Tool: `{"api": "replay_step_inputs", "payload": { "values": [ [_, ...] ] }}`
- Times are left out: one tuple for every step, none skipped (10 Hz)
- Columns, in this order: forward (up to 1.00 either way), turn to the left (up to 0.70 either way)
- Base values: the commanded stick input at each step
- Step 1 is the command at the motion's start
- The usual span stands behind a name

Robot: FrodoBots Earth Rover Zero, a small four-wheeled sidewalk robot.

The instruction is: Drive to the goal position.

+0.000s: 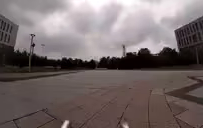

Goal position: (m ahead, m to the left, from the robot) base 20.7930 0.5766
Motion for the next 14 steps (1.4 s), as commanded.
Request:
{"api": "replay_step_inputs", "payload": {
  "values": [
    [1.0, -0.01],
    [1.0, -0.15],
    [1.0, -0.01],
    [1.0, 0.0],
    [1.0, 0.0],
    [1.0, 0.0],
    [1.0, 0.0],
    [1.0, 0.0],
    [1.0, 0.0],
    [1.0, 0.0],
    [1.0, 0.0],
    [1.0, 0.0],
    [1.0, 0.0],
    [1.0, 0.0]
  ]
}}
